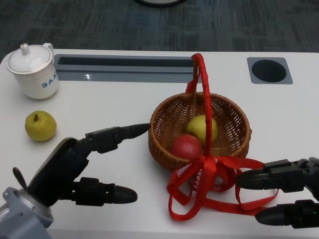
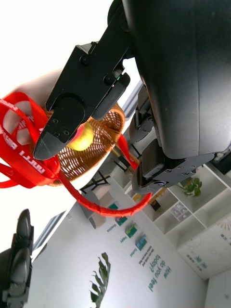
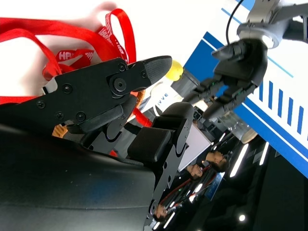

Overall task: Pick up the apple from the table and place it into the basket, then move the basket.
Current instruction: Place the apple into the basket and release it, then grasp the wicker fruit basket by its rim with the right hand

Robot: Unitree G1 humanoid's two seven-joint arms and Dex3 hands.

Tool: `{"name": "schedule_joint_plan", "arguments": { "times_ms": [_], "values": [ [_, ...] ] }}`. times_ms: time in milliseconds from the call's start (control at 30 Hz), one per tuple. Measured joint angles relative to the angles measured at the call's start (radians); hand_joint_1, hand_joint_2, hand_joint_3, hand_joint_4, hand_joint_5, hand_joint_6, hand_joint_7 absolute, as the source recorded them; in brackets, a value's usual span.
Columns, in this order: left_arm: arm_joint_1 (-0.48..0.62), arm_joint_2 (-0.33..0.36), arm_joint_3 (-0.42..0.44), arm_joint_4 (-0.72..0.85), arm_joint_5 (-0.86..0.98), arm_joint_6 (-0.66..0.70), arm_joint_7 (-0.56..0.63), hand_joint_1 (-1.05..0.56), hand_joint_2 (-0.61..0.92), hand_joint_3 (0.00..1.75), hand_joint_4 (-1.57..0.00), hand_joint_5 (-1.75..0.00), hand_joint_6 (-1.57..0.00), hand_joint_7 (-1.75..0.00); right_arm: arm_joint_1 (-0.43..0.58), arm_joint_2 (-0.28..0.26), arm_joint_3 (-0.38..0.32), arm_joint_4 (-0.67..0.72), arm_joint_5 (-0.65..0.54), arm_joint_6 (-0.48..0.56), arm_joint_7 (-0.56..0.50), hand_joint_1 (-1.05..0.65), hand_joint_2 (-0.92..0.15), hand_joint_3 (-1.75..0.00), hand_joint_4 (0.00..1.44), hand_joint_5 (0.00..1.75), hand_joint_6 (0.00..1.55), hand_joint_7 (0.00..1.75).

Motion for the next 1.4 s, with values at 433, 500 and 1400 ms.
{"name": "schedule_joint_plan", "arguments": {
  "times_ms": [433, 500, 1400],
  "values": [
    [0.038, 0.005, 0.016, 0.002, -0.058, -0.032, -0.034, -0.48, 0.70, 0.00, -0.61, -0.02, -0.60, -0.02, -0.077, -0.055, -0.073, 0.007, -0.076, -0.042, -0.016, -0.52, -0.79, 0.00, 0.73, 0.00, 0.65, 0.00],
    [0.044, 0.005, 0.017, 0.002, -0.059, -0.032, -0.035, -0.48, 0.70, 0.00, -0.62, -0.02, -0.61, -0.02, -0.111, -0.059, -0.084, 0.031, -0.121, -0.060, -0.029, -0.53, -0.80, 0.00, 0.70, 0.00, 0.62, 0.00],
    [0.067, -0.002, 0.020, -0.022, -0.057, -0.033, -0.034, -0.50, 0.70, 0.00, -0.64, 0.00, -0.64, 0.00, -0.525, -0.158, -0.011, 0.387, -0.869, -0.177, -0.383, -0.54, -0.73, -0.01, 0.68, 0.01, 0.63, 0.01]
  ]
}}
